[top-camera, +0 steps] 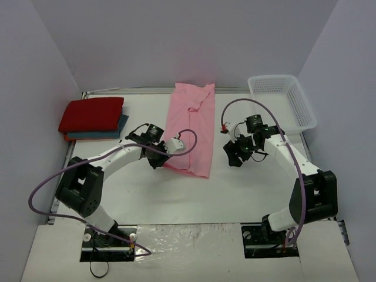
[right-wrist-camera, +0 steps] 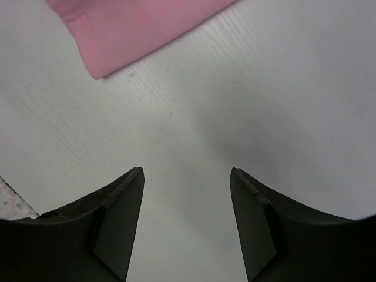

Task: Fold and stack the t-shirts
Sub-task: Grab the bottom of the folded rectangular tshirt with both arms

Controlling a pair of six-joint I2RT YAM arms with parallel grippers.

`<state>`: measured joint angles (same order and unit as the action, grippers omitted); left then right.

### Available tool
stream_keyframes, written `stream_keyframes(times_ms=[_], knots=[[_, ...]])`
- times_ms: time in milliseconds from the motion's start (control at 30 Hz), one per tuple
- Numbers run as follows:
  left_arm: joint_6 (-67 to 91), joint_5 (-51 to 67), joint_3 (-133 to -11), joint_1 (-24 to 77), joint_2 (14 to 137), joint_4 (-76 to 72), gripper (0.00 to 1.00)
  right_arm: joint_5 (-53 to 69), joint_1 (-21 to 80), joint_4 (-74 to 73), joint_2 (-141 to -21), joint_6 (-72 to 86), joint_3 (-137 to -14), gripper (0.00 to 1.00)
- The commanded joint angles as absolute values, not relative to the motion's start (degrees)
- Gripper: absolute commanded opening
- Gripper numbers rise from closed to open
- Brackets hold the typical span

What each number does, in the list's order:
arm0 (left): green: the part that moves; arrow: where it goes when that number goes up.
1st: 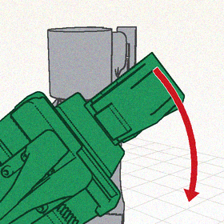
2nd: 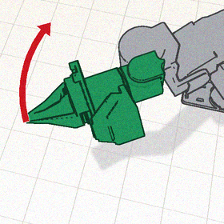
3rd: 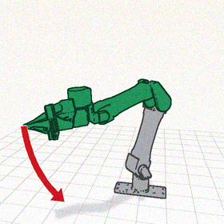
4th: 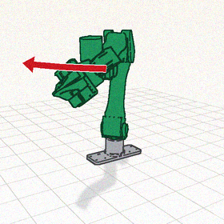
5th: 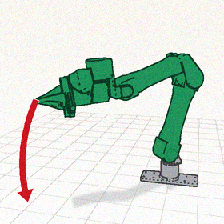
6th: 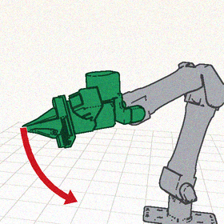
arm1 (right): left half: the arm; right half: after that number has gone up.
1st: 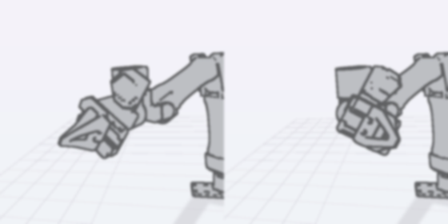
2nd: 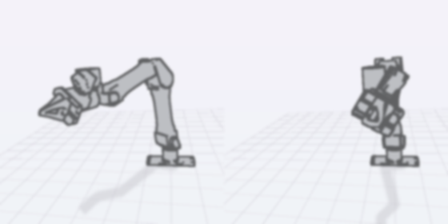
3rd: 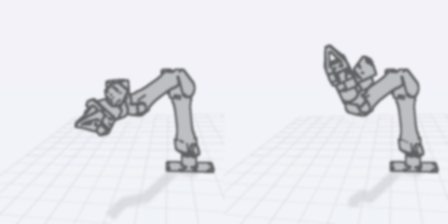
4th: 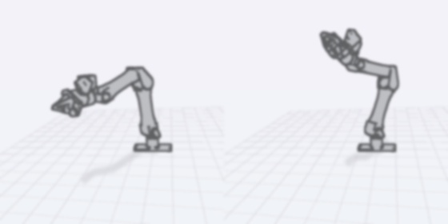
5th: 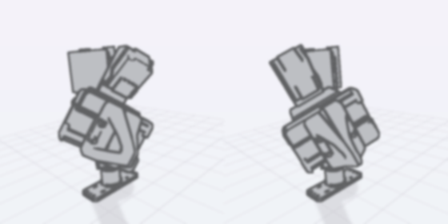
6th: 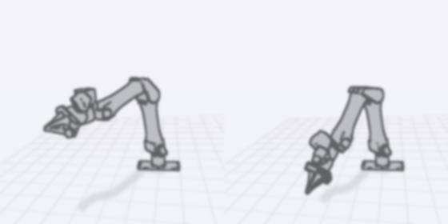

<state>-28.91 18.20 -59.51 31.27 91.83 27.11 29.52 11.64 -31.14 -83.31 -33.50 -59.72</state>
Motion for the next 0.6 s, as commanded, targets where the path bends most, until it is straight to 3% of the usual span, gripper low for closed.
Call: stream_keyframes(times_ms=[0, 300, 567], knots=[[-31.0, 27.9, -64.2, 28.2, 92.5, 36.2, 0.02, 31.4, 13.5, -33.7, -82.7, -37.3, -61.1, 0.57], [-31.6, 32.4, -69.4, 27.2, 98.2, 42.4, 0.02, 37.7, 19.2, -29.4, -81.1, -46.8, -58.4, 0.56], [-29.7, 36.8, -73.4, 25.1, 102.1, 44.9, 0.02, 30.1, 29.9, -24.1, -80.9, -49.3, -55.7, 0.54]])
